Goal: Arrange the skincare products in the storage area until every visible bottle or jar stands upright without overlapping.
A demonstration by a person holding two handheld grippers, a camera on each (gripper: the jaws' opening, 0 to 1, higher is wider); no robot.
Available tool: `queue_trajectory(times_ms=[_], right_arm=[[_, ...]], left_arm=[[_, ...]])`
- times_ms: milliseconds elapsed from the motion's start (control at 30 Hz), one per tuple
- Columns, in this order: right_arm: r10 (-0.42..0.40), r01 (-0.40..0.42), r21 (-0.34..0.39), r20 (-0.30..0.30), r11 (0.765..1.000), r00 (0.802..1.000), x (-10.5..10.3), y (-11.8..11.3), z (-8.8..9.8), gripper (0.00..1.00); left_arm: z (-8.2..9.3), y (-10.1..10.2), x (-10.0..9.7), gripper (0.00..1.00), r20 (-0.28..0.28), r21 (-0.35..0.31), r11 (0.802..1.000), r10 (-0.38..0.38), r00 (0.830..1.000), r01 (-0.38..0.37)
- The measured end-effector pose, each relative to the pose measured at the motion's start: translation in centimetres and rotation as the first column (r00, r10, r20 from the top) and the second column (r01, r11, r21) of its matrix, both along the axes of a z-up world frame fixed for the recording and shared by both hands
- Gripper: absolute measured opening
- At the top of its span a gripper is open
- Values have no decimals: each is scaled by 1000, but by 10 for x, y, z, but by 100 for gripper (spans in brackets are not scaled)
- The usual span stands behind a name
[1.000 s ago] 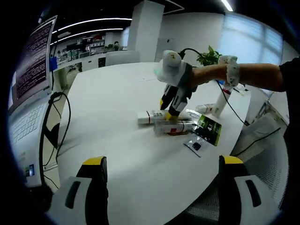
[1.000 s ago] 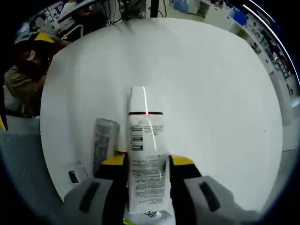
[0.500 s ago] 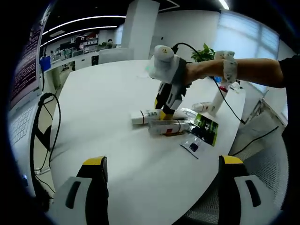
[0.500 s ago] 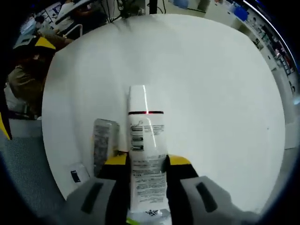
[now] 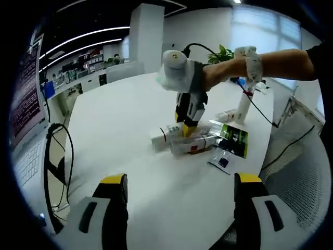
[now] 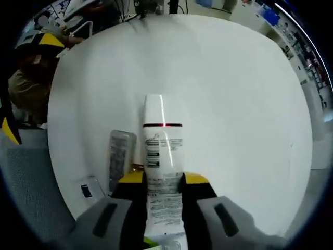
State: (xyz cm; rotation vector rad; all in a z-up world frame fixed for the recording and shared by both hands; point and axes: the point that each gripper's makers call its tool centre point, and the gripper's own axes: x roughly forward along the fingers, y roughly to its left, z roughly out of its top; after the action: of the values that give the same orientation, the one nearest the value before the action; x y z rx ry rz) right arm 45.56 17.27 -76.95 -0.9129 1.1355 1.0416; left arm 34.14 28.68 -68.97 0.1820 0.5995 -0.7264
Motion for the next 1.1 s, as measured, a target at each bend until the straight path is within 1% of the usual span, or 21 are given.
queue_trajectory(times_ms=[67, 100, 167, 233, 300, 333, 367, 400, 467, 533, 567, 600, 633, 733, 833, 867, 967, 1000, 1033, 1067, 1100], right_arm=[[-18, 18, 22, 1, 1000, 1000, 2, 0, 9, 23], [-29, 29, 30, -10, 999, 1000, 1, 1, 12, 23], [-33, 35, 32, -49, 999, 998, -6, 1, 20, 23], [-21, 22, 34, -47, 999, 999, -10, 2, 28, 24], [-19, 22, 37, -60, 999, 998, -13, 4, 35, 24], [-26, 29, 40, -72, 999, 997, -14, 5, 37, 24], [-35, 39, 43, -90, 998, 995, -17, 6, 41, 24], [-35, 40, 44, -96, 998, 995, -17, 7, 44, 24], [-34, 39, 45, -94, 998, 995, -18, 10, 51, 24], [-27, 30, 41, -87, 999, 996, -19, 12, 57, 24], [-23, 27, 37, -88, 999, 996, -19, 13, 61, 24], [-21, 24, 36, -93, 999, 995, -20, 13, 63, 24], [-20, 23, 36, -100, 999, 995, -22, 14, 65, 24], [-6, 11, 34, -137, 999, 991, -32, 18, 70, 24], [13, -4, 57, -160, 998, 987, -42, 24, 76, 25], [10, 2, 70, -178, 998, 984, -47, 26, 78, 25], [18, 0, 88, -209, 996, 978, -58, 28, 84, 25], [24, -5, 86, -217, 996, 976, -62, 28, 85, 25], [31, -13, 83, -225, 996, 974, -66, 27, 86, 25], [37, -20, 76, -234, 997, 971, -69, 27, 87, 25], [43, -27, 70, -240, 997, 970, -71, 26, 88, 25]], left_arm=[[5, -4, 3, 79, 28, 5, 1000, -16, 999, 16], [8, -4, 8, 77, 72, 39, 999, -25, 997, 22], [12, -2, 15, 74, 133, 96, 995, -32, 991, 20], [15, -4, 22, 68, 190, 135, 990, -55, 980, 29], [16, -8, 26, 60, 211, 141, 989, -64, 975, 34], [17, -9, 29, 58, 229, 154, 987, -69, 971, 34], [17, -9, 33, 57, 262, 184, 982, -91, 961, 43], [17, -9, 34, 56, 267, 197, 979, -102, 958, 49], [18, -9, 39, 55, 305, 275, 960, -134, 943, 48], [22, -15, 43, 52, 347, 333, 940, -188, 919, 67], [25, -19, 47, 50, 381, 352, 934, -207, 901, 66], [26, -21, 48, 48, 392, 376, 924, -231, 891, 75], [26, -23, 49, 48, 400, 404, 912, -251, 882, 77], [32, -30, 57, 45, 438, 501, 863, -319, 841, 66], [32, -40, 62, 42, 437, 540, 838, -355, 826, 74], [33, -48, 63, 41, 442, 557, 825, -390, 808, 94], [34, -58, 63, 40, 440, 583, 806, -421, 793, 103], [36, -65, 63, 38, 443, 628, 772, -458, 771, 98], [35, -69, 62, 37, 437, 654, 750, -485, 757, 103], [34, -74, 61, 36, 432, 673, 732, -508, 745, 108], [34, -75, 61, 34, 431, 678, 727, -513, 742, 109]])
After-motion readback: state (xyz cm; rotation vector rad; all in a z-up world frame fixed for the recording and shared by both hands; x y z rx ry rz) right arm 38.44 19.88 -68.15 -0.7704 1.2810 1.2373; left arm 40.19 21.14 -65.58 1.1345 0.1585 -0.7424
